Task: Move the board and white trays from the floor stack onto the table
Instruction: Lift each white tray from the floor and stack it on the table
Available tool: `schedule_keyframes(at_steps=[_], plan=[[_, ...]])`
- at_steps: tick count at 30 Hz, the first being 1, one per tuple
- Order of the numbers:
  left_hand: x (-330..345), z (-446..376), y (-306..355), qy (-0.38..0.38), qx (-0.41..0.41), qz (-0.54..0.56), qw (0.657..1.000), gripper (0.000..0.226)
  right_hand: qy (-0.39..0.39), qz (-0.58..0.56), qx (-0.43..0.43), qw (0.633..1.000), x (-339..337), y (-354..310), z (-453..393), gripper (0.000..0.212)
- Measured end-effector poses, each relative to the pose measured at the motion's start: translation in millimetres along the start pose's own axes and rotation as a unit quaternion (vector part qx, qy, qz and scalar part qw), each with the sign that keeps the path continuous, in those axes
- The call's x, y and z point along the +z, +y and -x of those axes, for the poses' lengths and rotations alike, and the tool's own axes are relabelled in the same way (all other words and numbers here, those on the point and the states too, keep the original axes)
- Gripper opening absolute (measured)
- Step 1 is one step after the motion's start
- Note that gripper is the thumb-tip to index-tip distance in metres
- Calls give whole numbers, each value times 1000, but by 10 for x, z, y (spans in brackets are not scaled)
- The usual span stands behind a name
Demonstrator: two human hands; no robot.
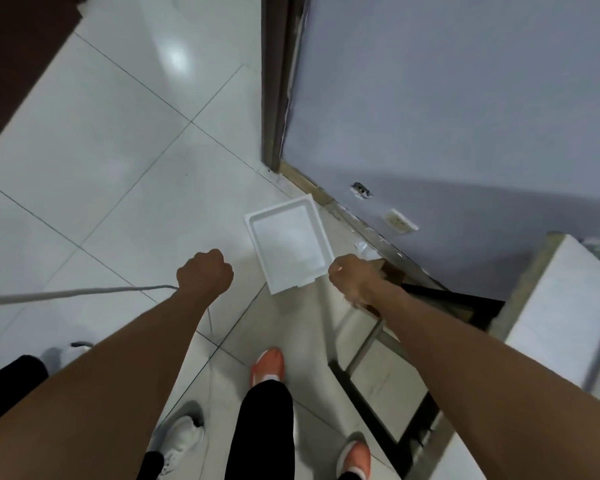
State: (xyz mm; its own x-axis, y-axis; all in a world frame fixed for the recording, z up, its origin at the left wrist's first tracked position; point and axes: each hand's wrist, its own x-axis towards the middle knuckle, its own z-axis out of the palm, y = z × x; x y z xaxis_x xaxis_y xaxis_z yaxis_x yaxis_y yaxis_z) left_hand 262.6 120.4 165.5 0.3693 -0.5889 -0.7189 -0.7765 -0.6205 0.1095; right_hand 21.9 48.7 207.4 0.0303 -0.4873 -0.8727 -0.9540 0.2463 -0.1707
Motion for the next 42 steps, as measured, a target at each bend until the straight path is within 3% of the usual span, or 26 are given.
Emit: schedule_keyframes(at_steps=[7,11,19,25,30,34,37,39,42], plan=[[979,-788,-29,-38,-16,85,996,11,31,-71,37,996,271,150,-1170,30],[1766,-1251,-49,-85,-22,152,985,18,29,-66,56,996,617,361,-1842,30],[2977,-1992,39,-116,-98,284,947,54,11,-40,56,998,1268,642,-2940,31],[3485,-2371,191,-124,-110,337,927,54,-8,-19,58,998,1440,859,-3313,31],[3509,-2392,327,-103,-125,372,914,39,50,-29,70,996,1278,877,-3295,31],[3174,-2198,350,-81,-129,412,898,40,61,-2,78,995,1180,785,-3069,32],[2778,-1977,278,-115,-138,461,869,31,91,-2,97,991,1035,672,-2803,47],[2534,-1754,165,-128,-134,476,860,23,156,14,120,980,890,562,-2551,59],[2203,-1342,30,-137,-114,494,851,31,203,-26,125,971,513,350,-2063,74]])
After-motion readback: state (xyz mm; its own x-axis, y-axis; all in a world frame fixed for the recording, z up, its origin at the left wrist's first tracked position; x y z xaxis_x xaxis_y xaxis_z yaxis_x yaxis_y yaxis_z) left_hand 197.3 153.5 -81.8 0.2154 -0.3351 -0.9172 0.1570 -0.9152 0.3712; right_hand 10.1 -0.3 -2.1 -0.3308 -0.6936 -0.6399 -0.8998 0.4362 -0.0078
